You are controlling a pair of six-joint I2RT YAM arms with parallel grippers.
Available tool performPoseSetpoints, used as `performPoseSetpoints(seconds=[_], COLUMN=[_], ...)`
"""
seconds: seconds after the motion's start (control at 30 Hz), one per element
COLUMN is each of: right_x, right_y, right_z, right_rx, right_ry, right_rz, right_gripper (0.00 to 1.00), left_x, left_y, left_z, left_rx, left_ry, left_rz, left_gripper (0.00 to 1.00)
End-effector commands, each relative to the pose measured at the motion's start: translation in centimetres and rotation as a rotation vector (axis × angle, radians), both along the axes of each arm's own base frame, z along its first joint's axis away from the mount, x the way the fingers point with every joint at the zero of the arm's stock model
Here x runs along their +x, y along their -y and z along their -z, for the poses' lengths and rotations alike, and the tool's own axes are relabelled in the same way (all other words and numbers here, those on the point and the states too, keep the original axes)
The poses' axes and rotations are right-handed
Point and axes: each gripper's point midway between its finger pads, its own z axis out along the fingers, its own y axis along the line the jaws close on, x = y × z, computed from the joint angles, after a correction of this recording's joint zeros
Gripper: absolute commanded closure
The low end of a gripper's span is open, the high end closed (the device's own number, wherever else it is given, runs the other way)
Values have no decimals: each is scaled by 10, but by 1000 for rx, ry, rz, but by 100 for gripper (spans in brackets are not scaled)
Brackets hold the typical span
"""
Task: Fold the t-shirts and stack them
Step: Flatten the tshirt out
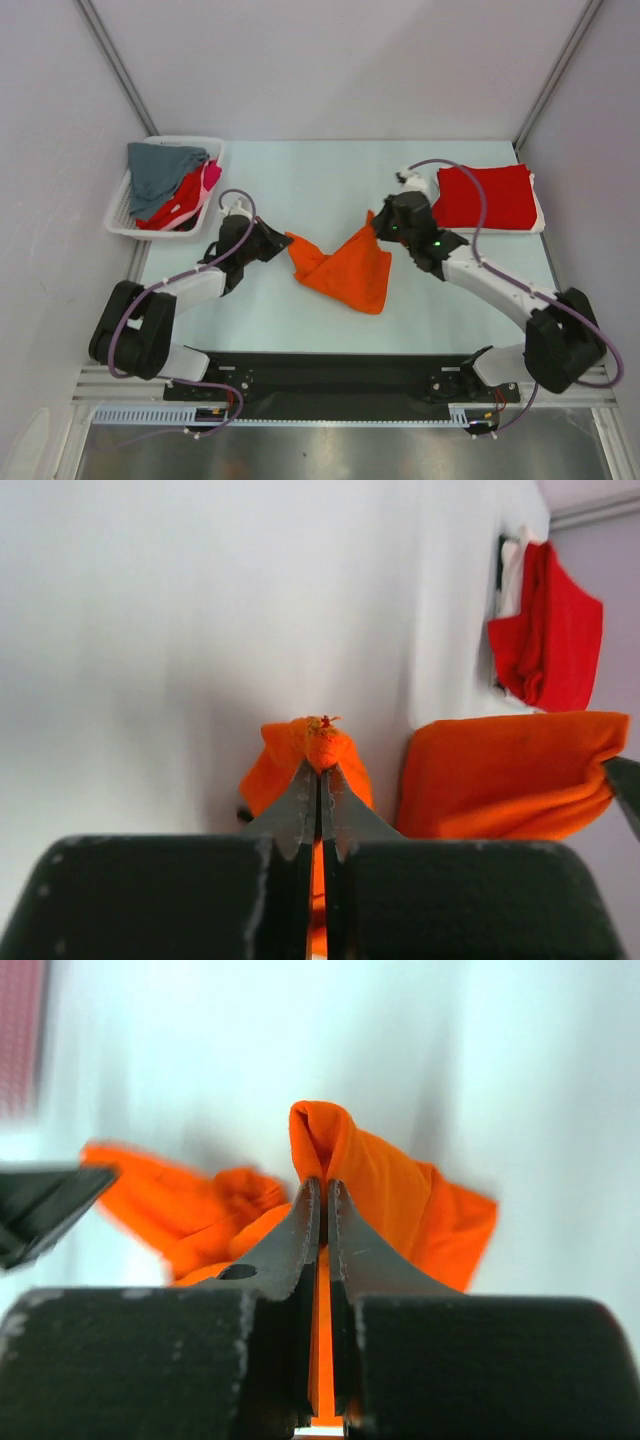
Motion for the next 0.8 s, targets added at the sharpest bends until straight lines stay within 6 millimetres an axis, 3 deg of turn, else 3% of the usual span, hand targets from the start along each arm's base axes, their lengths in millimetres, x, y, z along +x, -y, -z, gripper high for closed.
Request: performPoseSetpoints(seconds=[0.0,0.03,0.07,0.1,0.17,0.23,0.27,0.33,0.43,0.47,0.5,0.53,0.57,0.6,0.63,0.67,0.7,0.73,0.77], right_x=[15,15,20,21,27,28,30,21,-7,-14,-28,-35,-43,-56,-63,-70,-76,-86,-90], right_y=[60,72,97,106,132,146,156,169,180,179,179,176,170,167,165,166,167,169,170], right_z=[-38,-43,-62,-70,-107,-131,-163,-187,-208,-185,-186,-171,-156,-121,-106,-91,-77,-62,-57], right_rx=[80,92,124,140,193,219,252,269,302,302,334,344,359,371,378,381,384,390,386], right_ry=[55,52,88,101,151,158,203,230,311,272,284,259,228,168,145,126,117,119,124], right_rz=[158,176,216,229,265,277,284,313,353,355,358,348,319,314,309,320,332,340,344], right_gripper=[100,100,100,100,100,100,100,100,100,100,100,100,80,70,64,48,41,36,34], left_x=[23,30,30,32,39,38,35,21,-9,-18,-25,-36,-42,-47,-53,-63,-70,-76,-84], left_y=[-35,-52,-61,-70,-89,-104,-108,-118,-127,-130,-130,-131,-128,-126,-124,-123,-122,-125,-127], left_z=[-52,-65,-89,-102,-144,-192,-208,-251,-277,-279,-274,-260,-247,-230,-190,-180,-165,-136,-138], left_rx=[27,25,18,32,61,103,129,144,146,146,147,151,153,158,171,172,177,196,201], left_ry=[117,133,187,213,264,319,345,404,472,488,482,472,460,431,364,368,344,296,331], left_rz=[-94,-134,-151,-169,-223,-260,-265,-309,-344,-353,-352,-349,-322,-308,-286,-270,-257,-258,-263], left_gripper=[100,100,100,100,100,100,99,100,100,100,100,100,100,97,95,92,80,77,75])
